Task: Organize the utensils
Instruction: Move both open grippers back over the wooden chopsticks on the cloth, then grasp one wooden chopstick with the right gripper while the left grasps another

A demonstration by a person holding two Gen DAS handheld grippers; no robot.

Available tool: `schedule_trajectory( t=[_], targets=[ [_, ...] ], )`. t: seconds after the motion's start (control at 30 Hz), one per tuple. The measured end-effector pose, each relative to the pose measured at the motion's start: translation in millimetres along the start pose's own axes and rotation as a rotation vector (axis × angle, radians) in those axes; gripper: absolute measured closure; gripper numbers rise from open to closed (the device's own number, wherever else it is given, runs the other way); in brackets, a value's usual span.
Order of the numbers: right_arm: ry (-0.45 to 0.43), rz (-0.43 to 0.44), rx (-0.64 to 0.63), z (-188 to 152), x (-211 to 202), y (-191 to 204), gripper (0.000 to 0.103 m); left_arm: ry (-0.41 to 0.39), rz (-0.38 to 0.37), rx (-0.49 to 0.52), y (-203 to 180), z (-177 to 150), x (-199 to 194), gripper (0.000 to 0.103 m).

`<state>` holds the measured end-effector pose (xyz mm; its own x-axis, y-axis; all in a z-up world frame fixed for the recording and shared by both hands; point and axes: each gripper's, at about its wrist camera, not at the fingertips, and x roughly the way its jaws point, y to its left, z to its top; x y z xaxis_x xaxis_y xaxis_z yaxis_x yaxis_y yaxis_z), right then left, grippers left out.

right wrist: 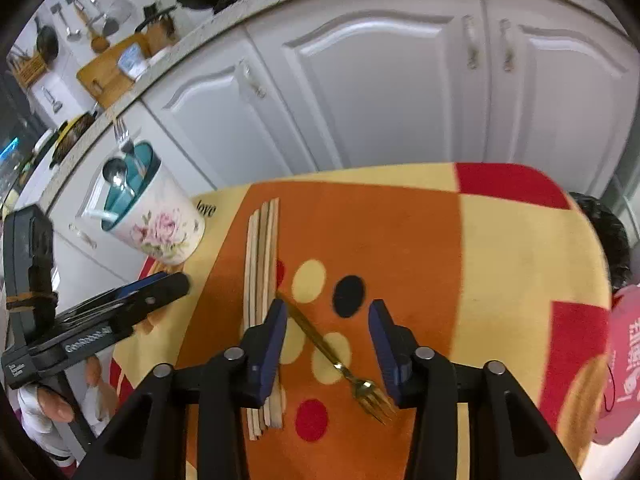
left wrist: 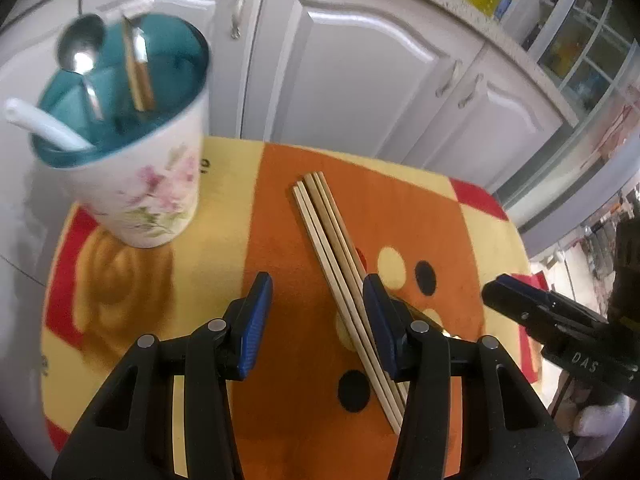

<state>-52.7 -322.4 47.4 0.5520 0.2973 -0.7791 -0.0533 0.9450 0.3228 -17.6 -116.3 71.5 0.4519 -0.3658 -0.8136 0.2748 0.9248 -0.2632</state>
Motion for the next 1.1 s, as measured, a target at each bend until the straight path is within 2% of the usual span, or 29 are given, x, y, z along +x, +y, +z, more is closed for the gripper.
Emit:
schedule_trajectory(
  t=[0.07, 0.3, 0.47, 0.63, 0.67, 0.73, 0.8, 0.87, 1.0, 1.03, 1.1],
  targets=[
    [0.019, -0.003, -0.007, 4, 12, 2, 0.064, 0.018, -0.001, 0.003, -2, 2, 12, 0.059],
    [0.057, 0.014, 0.014, 7, 27, -2, 0.064, 0.117, 0.038, 0.02, -4, 6, 60, 0.08],
    [0.11, 0.018, -0.05, -1, 39, 6, 0.064, 0.1, 0.026, 0.027, -3, 10, 64, 0.08],
    [0.171, -0.102, -0.207, -16, 55, 21, 0.064, 0.107, 0.058, 0.047, -7, 19, 70, 0.08],
    [0.153, -0.128, -0.232, -17, 54, 22, 0.064, 0.108, 0.065, 0.061, -9, 20, 70, 0.08],
    [0.133, -0.188, -0.218, -14, 52, 16, 0.064, 0.107, 0.072, 0.078, -8, 18, 70, 0.08],
    [0.116, -0.226, -0.147, -6, 51, -1, 0.064, 0.109, 0.072, 0.085, -3, 15, 68, 0.08],
    [0.11, -0.203, -0.089, 1, 49, -11, 0.064, 0.106, 0.058, 0.081, 4, 13, 64, 0.08],
    [0.095, 0.002, -0.041, 15, 48, 0, 0.064, 0.121, 0.077, 0.054, 14, 12, 64, 0.081],
    [0.098, 0.023, -0.058, 18, 51, 7, 0.064, 0.117, 0.069, 0.047, 17, 12, 64, 0.081],
    [0.103, 0.012, -0.117, 21, 62, 23, 0.064, 0.123, 0.059, 0.026, 20, 13, 63, 0.081]
  ],
)
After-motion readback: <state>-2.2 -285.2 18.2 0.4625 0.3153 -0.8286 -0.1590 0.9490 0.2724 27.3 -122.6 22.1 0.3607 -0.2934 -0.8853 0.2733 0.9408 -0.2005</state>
